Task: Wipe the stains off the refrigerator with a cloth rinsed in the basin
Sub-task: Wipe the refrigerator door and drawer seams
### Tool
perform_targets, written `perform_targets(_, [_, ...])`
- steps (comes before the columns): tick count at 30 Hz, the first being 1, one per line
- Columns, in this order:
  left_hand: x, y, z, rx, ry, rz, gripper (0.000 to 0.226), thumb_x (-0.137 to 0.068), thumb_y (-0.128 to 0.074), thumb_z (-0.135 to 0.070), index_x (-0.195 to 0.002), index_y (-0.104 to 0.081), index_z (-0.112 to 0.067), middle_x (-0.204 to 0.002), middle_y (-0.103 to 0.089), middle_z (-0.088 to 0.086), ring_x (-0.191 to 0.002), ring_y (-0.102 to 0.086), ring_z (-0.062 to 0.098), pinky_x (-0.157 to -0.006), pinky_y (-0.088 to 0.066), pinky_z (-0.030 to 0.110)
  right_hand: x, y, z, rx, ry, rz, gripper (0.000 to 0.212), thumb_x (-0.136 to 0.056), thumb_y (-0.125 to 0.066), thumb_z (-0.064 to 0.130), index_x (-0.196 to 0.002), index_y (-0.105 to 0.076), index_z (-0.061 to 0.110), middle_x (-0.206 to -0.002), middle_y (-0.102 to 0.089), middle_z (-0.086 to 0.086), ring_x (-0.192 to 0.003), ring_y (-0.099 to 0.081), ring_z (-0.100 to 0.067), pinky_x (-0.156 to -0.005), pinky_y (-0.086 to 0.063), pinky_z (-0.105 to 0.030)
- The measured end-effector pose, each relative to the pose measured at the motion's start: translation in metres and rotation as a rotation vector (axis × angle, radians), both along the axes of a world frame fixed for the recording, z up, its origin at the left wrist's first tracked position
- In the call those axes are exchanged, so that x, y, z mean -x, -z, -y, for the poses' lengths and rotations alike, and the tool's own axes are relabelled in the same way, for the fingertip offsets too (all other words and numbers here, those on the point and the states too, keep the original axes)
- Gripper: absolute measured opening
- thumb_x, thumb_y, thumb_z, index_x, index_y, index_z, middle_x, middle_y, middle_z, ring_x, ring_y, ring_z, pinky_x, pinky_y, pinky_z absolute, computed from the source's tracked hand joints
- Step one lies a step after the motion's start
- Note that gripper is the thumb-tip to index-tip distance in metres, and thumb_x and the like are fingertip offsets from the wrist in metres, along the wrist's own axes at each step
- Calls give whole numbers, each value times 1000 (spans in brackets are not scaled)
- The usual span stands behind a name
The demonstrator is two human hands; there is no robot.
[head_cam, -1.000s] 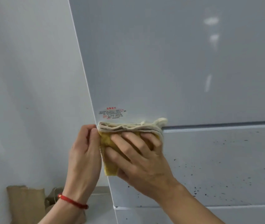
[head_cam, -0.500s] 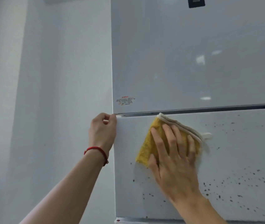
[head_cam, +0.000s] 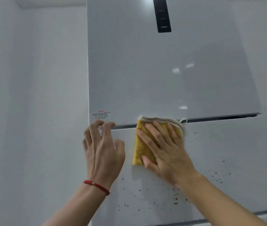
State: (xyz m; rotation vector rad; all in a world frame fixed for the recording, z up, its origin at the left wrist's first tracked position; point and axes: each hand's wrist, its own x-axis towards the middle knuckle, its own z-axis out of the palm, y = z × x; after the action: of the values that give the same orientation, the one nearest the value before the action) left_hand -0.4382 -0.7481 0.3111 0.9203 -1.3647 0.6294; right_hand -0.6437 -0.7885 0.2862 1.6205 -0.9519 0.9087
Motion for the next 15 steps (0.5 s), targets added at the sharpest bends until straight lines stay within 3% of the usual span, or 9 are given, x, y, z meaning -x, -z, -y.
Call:
perform_targets(3, [17,3,2,-46,-42,178,52,-72,-60,-13,-124,-61,-12,-131,-48,9,-125,-43,30,-99,-44,48,75,12,0,-6,51,167,74,-99,-39,57,-163,-30,22,-166,-29,-10,-158,-21,-32,-126,-13,-61])
perform_targets(5, [34,7,5,-38,-32,283,55,-76,-53,-17,-130,-61,-11,-139,-50,9,-133,-43,31,-105,-43,52,95,14,0,-1,65,483,75,-99,-31,57,-163,-27,18,-167,-25,-13,-157,-20,-36,-125,-13,-63])
perform_targets(7, [55,7,5,-23,-32,360,59,-83,-43,-21,-138,-59,-11,-147,-51,9,-140,-42,32,-113,-38,52,75,9,3,13,68,757,76,-101,-21,54,-166,-13,16,-172,-12,-14,-160,-6,-34,-125,-8,-63])
perform_targets(9, [85,3,3,7,18,393,60,-86,-37,-23,-140,-60,-12,-150,-53,9,-142,-42,31,-118,-34,51,62,13,4,-12,97,665,74,-103,-17,52,-167,3,18,-174,6,-11,-161,10,-29,-127,1,-60])
perform_targets(12, [123,-4,-1,44,39,472,58,-86,-38,-21,-138,-62,-11,-148,-56,9,-146,-41,30,-118,-33,53,103,18,-3,-87,111,301,74,-104,-22,55,-167,3,25,-174,12,-2,-160,14,-24,-128,1,-60])
perform_targets(15, [145,-14,-1,22,9,536,59,-81,-47,-19,-137,-61,-11,-142,-61,7,-148,-39,30,-121,-30,53,163,16,-7,-109,132,350,75,-102,-23,57,-167,2,28,-174,14,3,-160,15,-20,-127,0,-60])
